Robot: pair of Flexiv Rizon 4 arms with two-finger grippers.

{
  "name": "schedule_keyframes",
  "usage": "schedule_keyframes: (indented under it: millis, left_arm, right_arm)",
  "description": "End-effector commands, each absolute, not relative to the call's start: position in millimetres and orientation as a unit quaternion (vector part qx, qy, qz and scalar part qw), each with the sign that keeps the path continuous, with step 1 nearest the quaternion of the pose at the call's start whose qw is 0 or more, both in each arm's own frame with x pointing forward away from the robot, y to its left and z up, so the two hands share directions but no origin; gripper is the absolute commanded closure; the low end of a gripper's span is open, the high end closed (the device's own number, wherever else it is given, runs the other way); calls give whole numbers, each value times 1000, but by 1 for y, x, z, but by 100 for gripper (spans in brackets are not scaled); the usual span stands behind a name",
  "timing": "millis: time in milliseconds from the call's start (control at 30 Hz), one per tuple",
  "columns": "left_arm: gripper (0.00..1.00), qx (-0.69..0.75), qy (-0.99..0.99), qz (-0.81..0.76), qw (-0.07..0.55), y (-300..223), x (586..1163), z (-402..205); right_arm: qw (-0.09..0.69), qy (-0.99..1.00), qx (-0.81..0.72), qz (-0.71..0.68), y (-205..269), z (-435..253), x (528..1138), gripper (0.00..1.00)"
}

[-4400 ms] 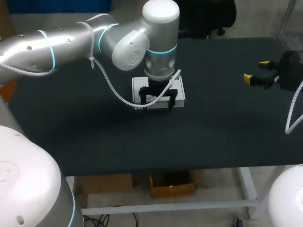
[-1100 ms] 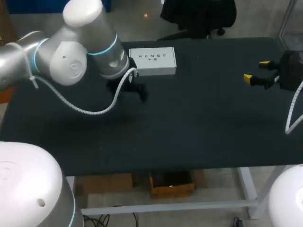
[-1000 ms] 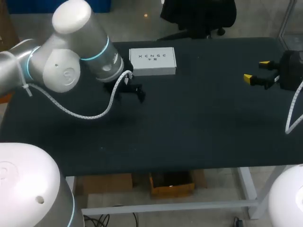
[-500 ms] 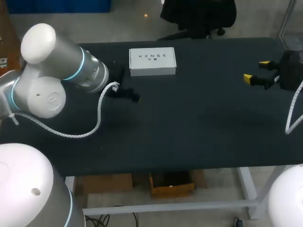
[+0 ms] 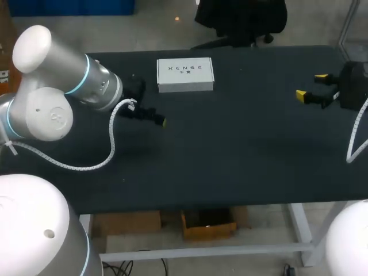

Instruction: Assemble the packaging by folding the flat box into shape, placing the metal phone stand inside, and closing the box properly

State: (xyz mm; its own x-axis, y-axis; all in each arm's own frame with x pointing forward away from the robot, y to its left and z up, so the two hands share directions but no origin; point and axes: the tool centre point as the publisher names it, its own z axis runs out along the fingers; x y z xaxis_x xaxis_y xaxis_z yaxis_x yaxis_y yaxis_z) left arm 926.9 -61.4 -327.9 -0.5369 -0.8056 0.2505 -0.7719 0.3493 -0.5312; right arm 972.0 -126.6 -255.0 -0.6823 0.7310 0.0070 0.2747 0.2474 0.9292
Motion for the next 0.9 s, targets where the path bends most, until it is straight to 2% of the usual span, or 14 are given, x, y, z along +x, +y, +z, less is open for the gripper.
schedule_keyframes:
  millis: [33,333,500,900]
  left_arm:
    - [0,-500,808,-307,40,-59,932,-331]
    - [0,-465,787,-383,132,-33,935,-317]
    - [0,-432,782,-419,162,-22,930,-305]
    - [0,-408,792,-433,135,-12,929,-282]
  right_arm:
    - [223,757,331,517,-126,-256,972,0]
    - [223,757,331,517,-126,-256,972,0]
    - [223,757,331,517,-126,-256,972,0]
    - [223,757,331,517,-126,-256,972,0]
